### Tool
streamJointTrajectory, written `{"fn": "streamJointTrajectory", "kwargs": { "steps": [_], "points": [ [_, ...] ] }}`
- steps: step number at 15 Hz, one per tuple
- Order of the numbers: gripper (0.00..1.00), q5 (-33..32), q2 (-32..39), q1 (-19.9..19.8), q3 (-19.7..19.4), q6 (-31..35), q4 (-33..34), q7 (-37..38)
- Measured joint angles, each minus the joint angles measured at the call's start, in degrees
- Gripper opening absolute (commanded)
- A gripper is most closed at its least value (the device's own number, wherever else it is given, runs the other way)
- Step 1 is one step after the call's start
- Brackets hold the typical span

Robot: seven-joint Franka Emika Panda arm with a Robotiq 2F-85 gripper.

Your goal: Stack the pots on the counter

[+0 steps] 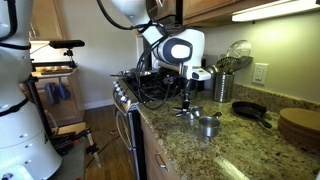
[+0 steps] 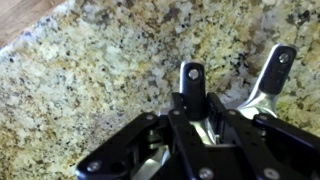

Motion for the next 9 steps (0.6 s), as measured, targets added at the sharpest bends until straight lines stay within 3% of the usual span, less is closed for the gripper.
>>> {"fn": "streamJointTrajectory", "kwargs": {
  "steps": [9],
  "points": [
    [0.07, 0.8, 0.1, -0.1, 1.6, -5.1, 3.7, -5.6]
  ]
}}
